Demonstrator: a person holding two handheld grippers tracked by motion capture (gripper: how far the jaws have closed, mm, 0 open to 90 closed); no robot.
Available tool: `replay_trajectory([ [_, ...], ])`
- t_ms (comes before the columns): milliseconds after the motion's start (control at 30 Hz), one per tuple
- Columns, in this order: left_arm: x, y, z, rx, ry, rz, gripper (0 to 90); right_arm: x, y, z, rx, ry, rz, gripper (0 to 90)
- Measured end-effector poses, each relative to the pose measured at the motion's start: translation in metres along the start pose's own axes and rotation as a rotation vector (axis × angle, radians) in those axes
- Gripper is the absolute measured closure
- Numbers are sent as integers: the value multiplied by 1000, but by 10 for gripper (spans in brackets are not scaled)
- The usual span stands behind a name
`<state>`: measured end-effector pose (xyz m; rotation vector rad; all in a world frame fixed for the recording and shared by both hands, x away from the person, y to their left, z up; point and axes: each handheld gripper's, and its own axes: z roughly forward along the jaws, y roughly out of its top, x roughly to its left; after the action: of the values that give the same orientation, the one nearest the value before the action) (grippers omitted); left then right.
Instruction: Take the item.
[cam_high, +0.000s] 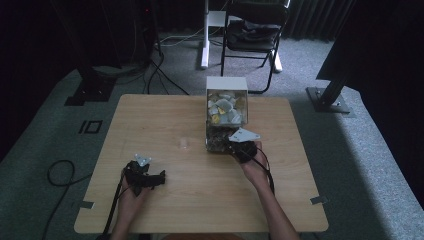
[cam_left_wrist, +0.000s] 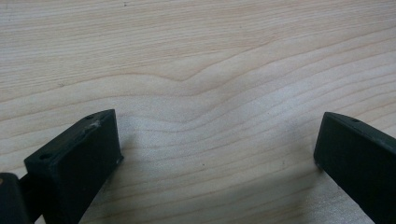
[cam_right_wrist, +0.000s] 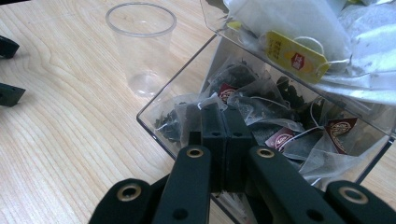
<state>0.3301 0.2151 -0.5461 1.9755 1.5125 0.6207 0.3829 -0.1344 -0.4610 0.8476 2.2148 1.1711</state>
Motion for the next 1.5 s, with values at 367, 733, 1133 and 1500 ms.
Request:
replay_trajectory([
  [367,0,0,0,-1,0,-3,12,2,5,-8,-16,4,-25,898],
  [733,0,0,0,0,-1,-1,12,12,14,-13,-37,34,-44,898],
  [1133,0,0,0,-1,-1,-4,12,22,23,-11,-56,61,-59,898],
  [1500,0,0,0,1,-1,-3,12,29,28,-14,-68,72,-80,898],
])
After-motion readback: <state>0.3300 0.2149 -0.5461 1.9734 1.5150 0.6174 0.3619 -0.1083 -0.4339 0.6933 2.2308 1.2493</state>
